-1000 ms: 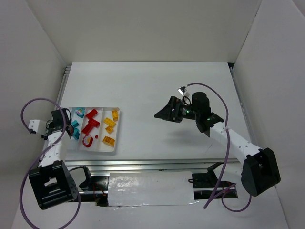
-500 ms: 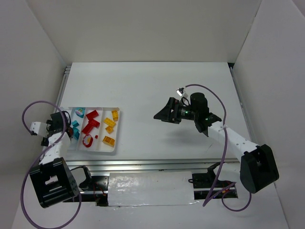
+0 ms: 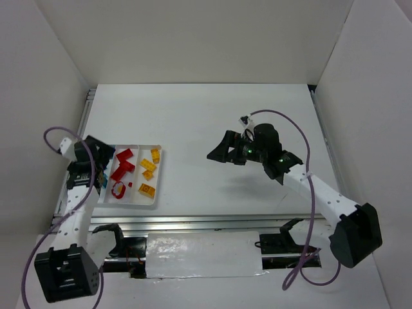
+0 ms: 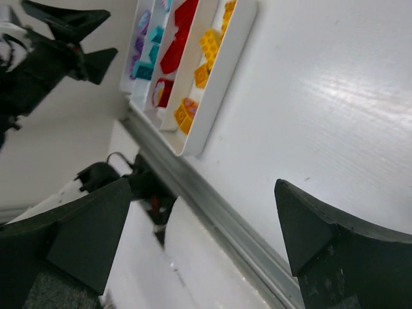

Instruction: Sort the legos into containers by color

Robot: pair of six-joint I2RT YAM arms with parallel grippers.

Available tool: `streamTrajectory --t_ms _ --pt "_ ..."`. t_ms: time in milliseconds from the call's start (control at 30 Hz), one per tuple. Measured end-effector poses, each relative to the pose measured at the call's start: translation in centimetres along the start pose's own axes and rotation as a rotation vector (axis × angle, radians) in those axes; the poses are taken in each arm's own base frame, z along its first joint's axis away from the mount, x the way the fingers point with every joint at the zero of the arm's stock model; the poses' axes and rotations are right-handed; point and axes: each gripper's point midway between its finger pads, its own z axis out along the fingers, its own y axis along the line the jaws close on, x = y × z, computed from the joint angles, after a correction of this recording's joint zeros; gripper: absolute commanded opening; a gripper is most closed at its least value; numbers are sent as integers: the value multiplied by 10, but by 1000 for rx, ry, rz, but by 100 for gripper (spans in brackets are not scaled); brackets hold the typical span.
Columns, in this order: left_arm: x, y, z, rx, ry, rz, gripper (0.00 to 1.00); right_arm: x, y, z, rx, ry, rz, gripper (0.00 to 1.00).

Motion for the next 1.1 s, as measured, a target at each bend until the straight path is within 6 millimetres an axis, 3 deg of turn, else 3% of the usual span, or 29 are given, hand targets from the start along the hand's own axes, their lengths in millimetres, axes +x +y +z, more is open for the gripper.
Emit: streamTrajectory --t_ms 100,200,267,333,433,533,667,800,1000,1100 --pt "20 -74 -33 229 84 183 99 -17 21 -16 102 -100 -112 100" --pt "55 -140 -87 464 156 371 100 -40 58 -49 164 -240 -225 100" --pt "80 -163 -127 579 191 490 99 -54 78 -78 192 -341 -269 100" --pt "99 -171 -160 659 221 597 100 -65 82 -112 244 -431 -283 100" --pt "98 -160 -180 663 200 684 100 -70 76 -161 326 -527 -286 100" --pt "80 -142 -194 673 171 711 100 -64 68 -207 374 -580 -293 100" --pt "24 -121 -216 676 77 660 100 -55 74 -273 362 -665 -293 100" --pt "-41 -93 -240 671 -31 551 100 -45 80 -324 329 -731 -294 100" --pt "-136 -25 -278 695 -178 334 99 -21 61 -360 362 -731 -290 100" --pt "-162 3 -287 686 -215 282 100 -10 51 -369 377 -725 -286 100"
